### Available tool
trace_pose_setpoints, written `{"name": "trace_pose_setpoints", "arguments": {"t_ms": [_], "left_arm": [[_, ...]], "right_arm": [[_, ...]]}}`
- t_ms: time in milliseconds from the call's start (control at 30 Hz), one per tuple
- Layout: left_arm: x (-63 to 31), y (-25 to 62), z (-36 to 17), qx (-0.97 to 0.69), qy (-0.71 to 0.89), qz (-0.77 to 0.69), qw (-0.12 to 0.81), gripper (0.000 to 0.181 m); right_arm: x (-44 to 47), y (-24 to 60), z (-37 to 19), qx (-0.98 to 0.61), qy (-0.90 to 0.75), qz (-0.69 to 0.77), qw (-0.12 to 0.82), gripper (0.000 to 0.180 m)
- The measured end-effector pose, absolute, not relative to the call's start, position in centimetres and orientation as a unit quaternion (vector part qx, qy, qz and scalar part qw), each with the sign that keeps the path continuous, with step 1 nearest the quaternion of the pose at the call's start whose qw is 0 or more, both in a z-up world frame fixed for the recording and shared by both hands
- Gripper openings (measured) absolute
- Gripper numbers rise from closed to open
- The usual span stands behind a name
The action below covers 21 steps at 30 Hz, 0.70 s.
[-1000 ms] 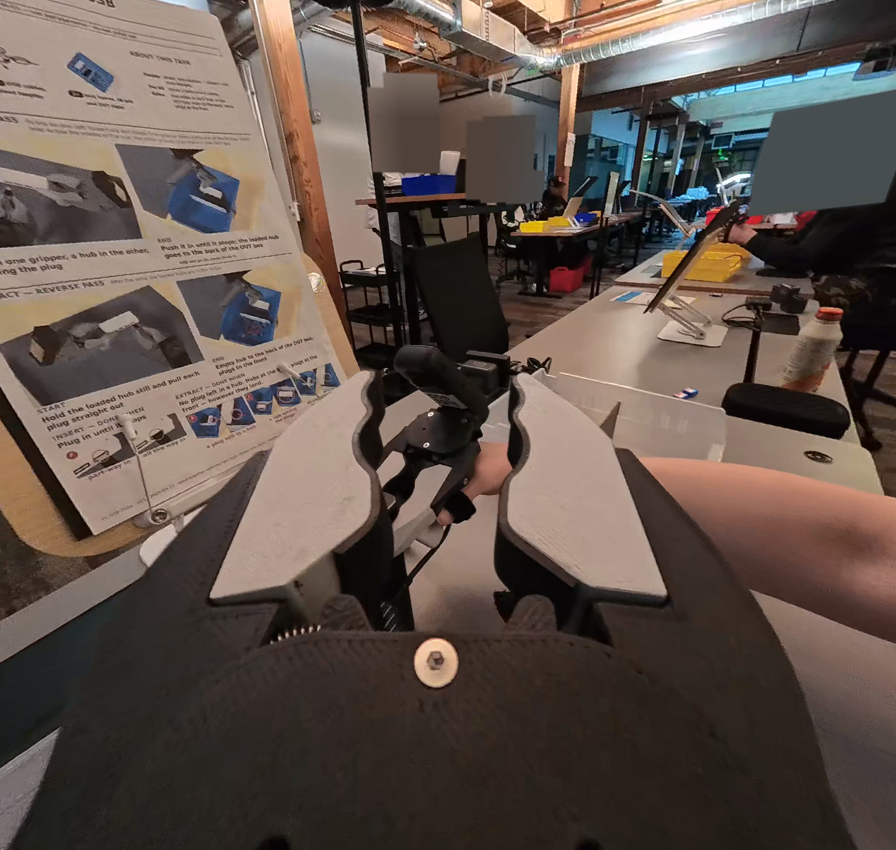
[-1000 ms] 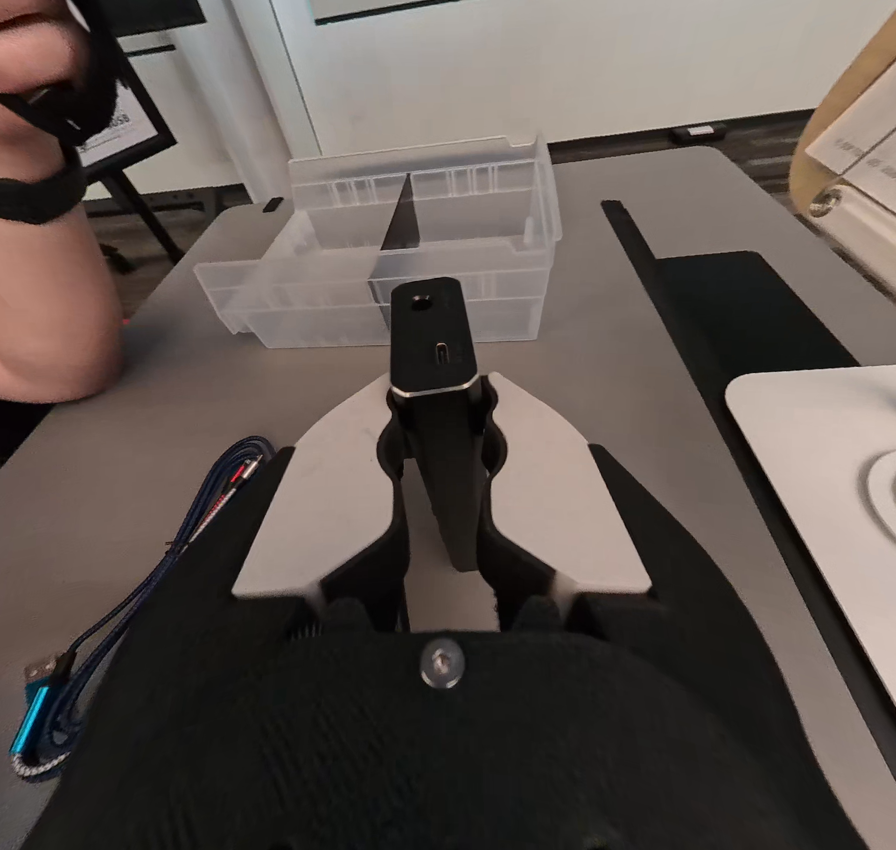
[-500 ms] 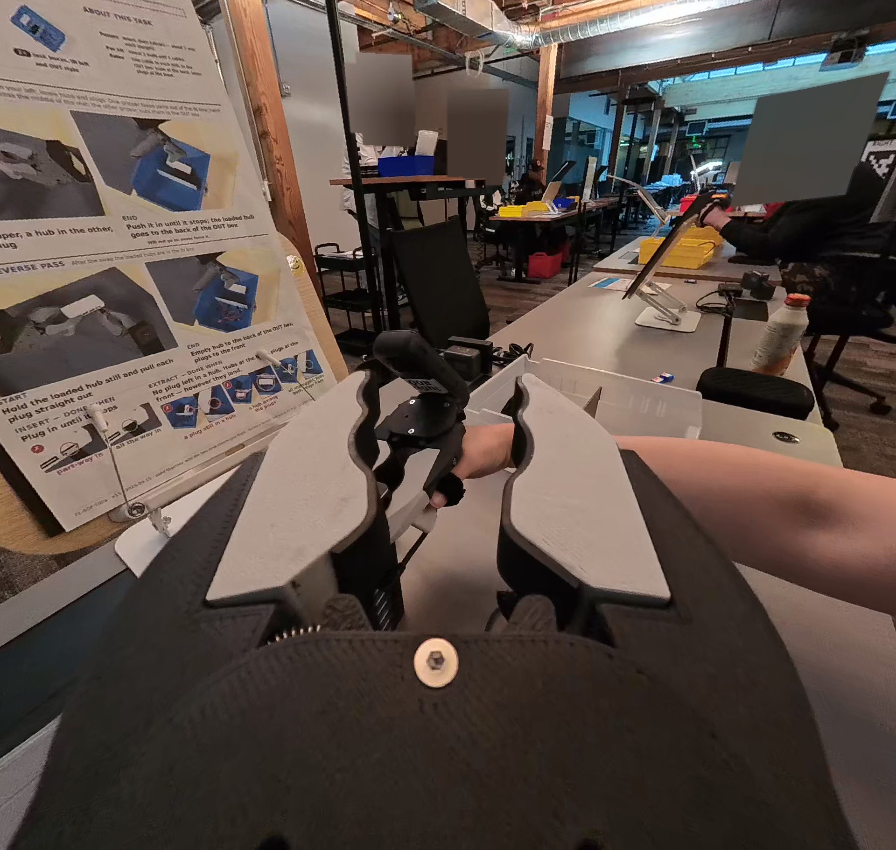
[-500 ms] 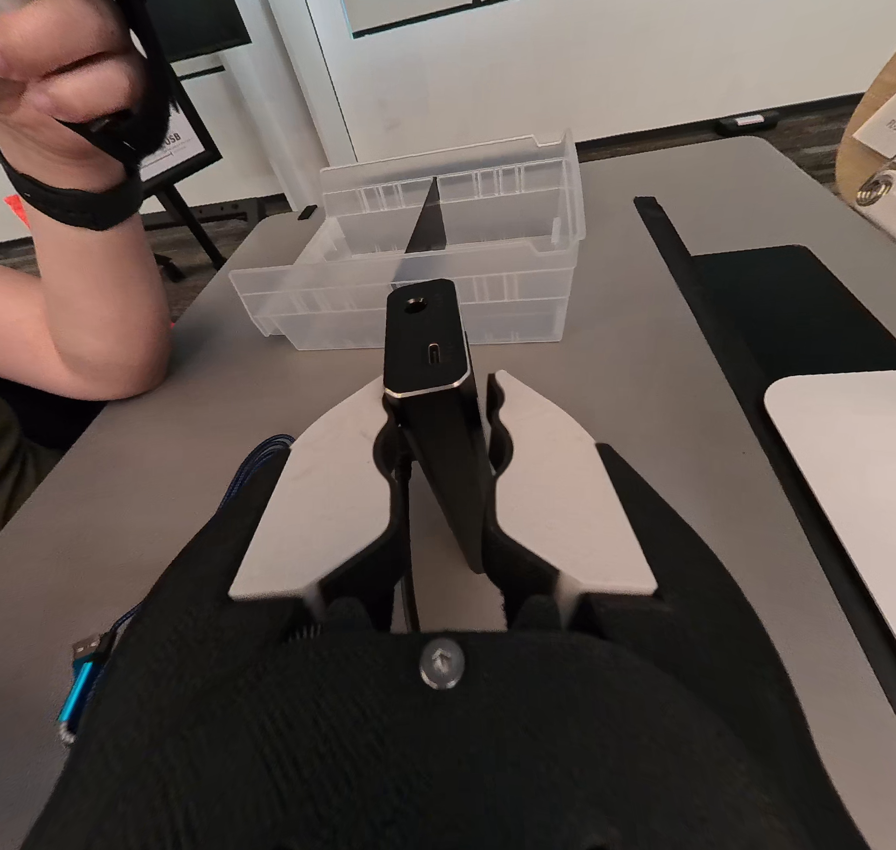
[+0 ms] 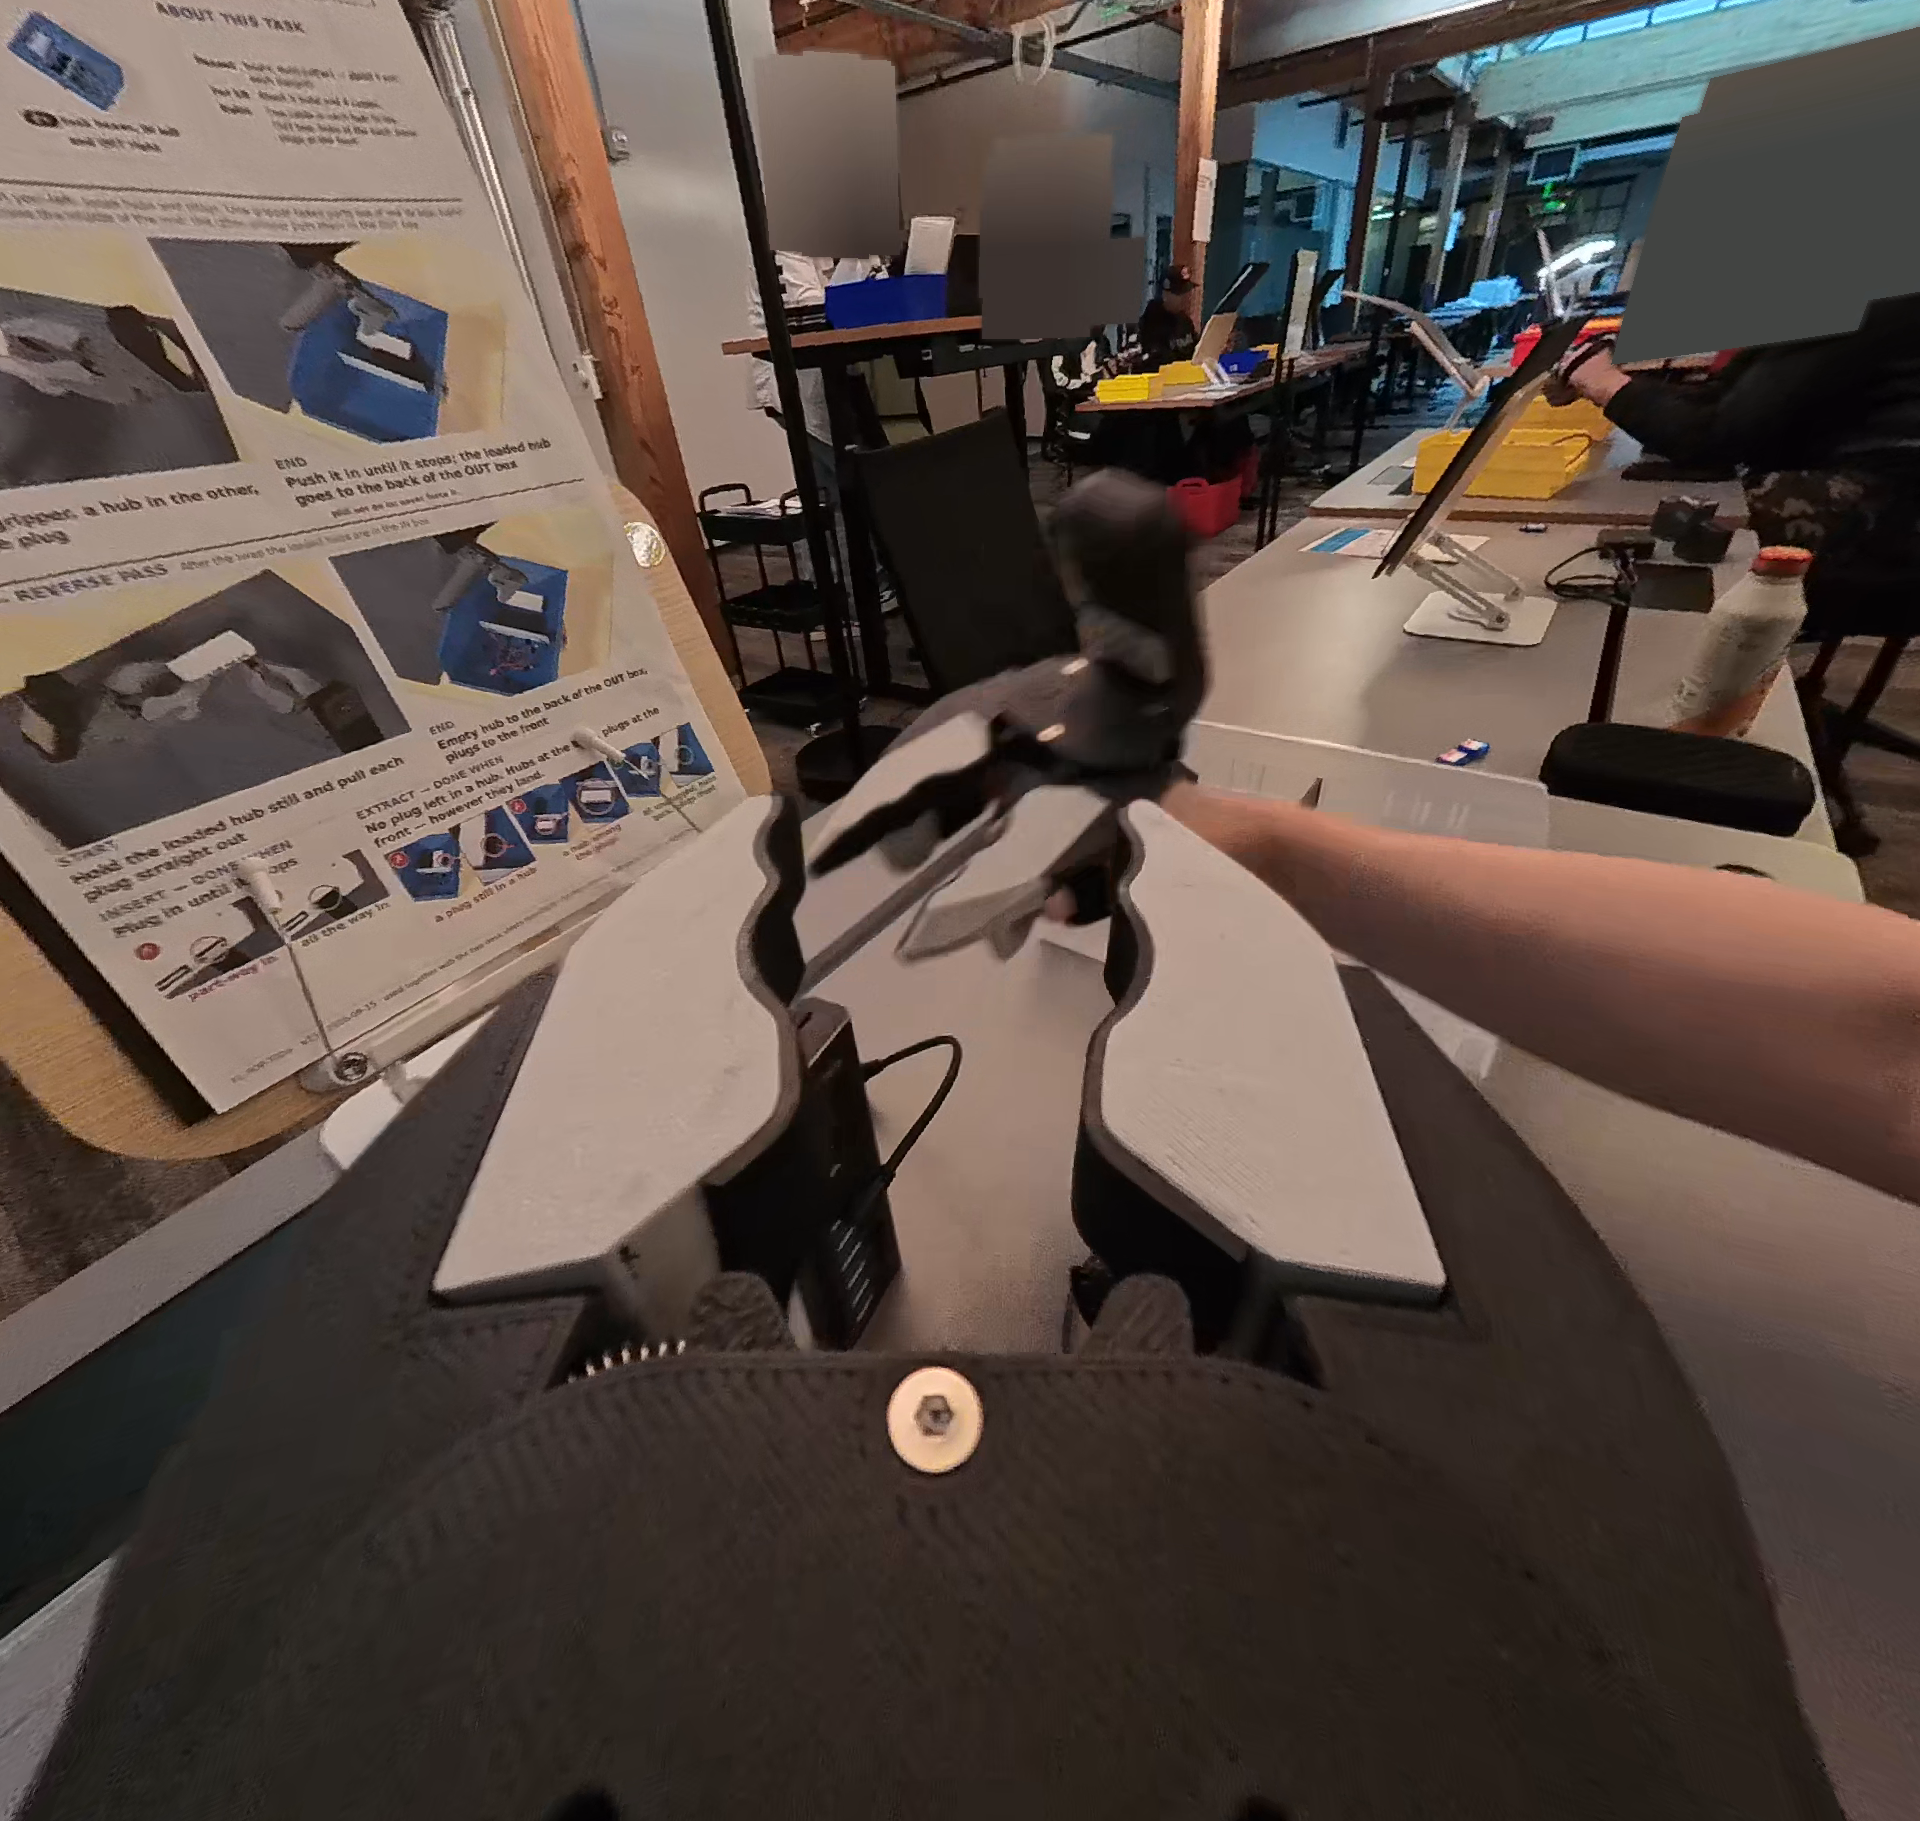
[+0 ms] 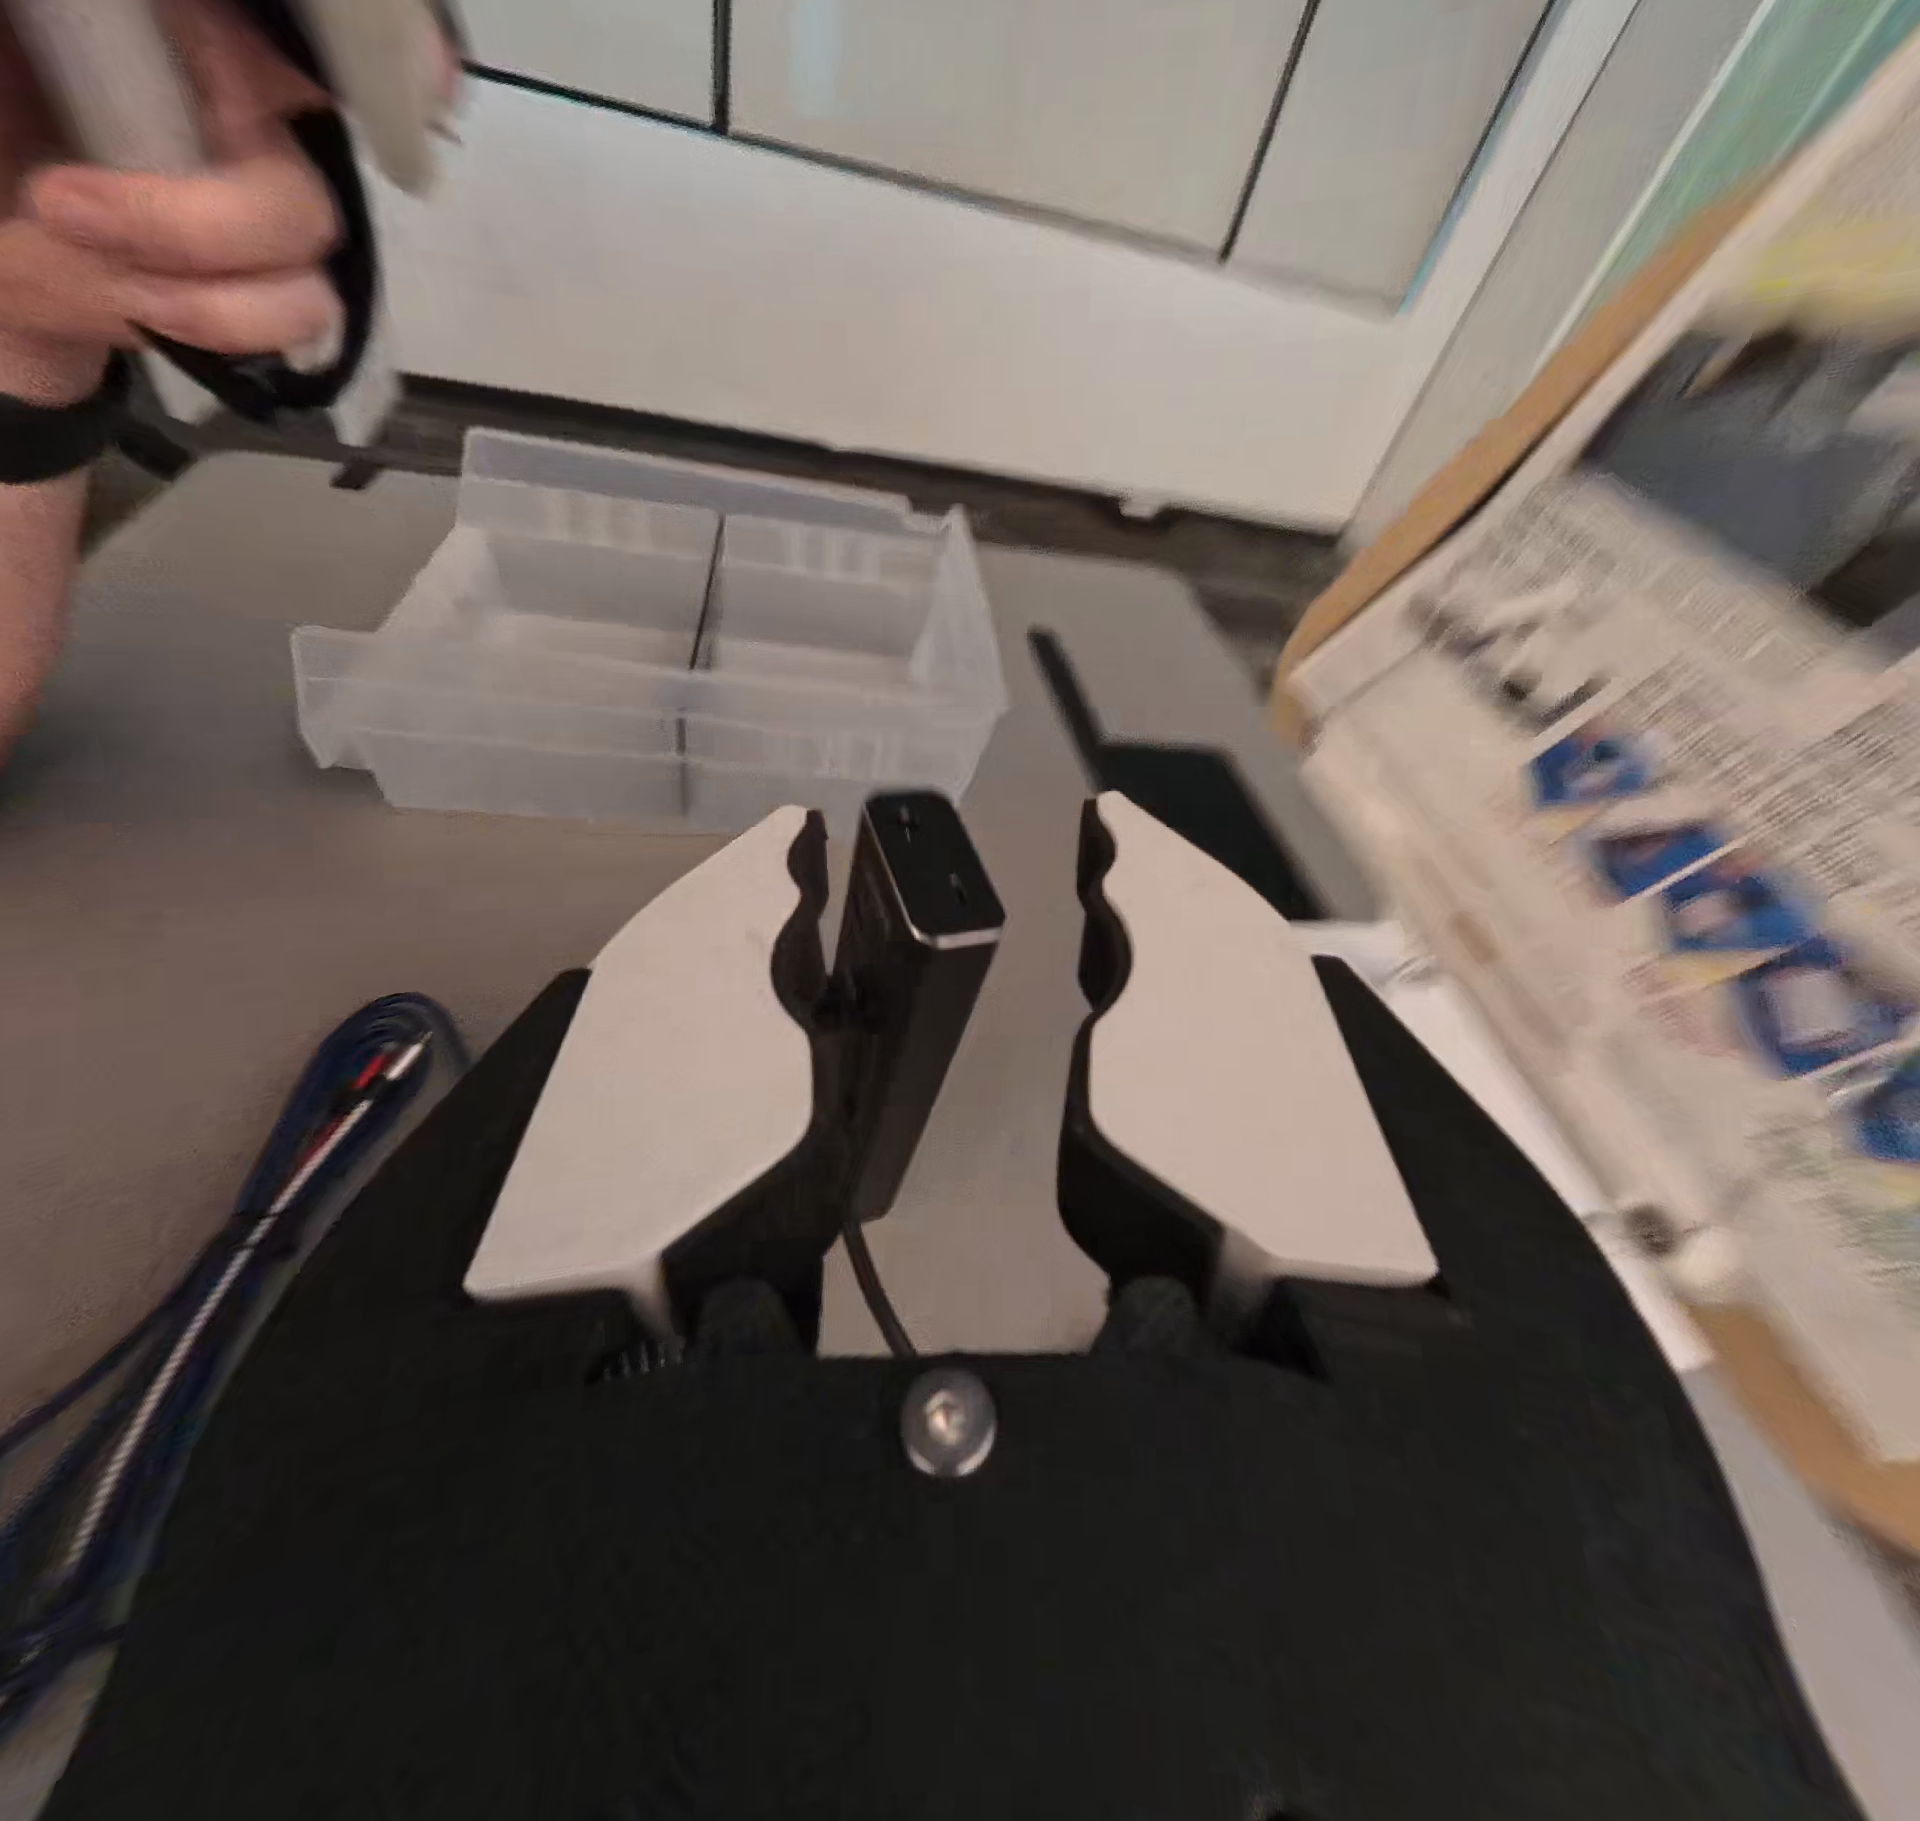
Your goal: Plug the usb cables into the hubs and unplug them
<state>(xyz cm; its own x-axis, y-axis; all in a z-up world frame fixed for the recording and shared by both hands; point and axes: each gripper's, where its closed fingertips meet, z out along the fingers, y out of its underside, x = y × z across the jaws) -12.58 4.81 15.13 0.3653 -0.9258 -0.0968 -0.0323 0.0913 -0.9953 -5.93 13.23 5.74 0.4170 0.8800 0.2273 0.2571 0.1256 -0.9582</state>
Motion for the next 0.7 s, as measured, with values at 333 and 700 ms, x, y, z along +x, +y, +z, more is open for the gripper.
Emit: {"name": "trace_pose_setpoints", "arguments": {"t_ms": [333, 700], "left_arm": [[-12.9, 3.9, 15.1, -0.562, 0.439, -0.382, 0.588, 0.058], [-11.3, 2.5, 14.0, -0.562, 0.480, -0.356, 0.571, 0.058]], "right_arm": [[-8.4, -10.5, -7.3, -0.535, -0.769, 0.136, 0.321, 0.020], [-6.7, -9.9, -15.2, -0.571, -0.779, 0.067, 0.250, 0.013]]}}
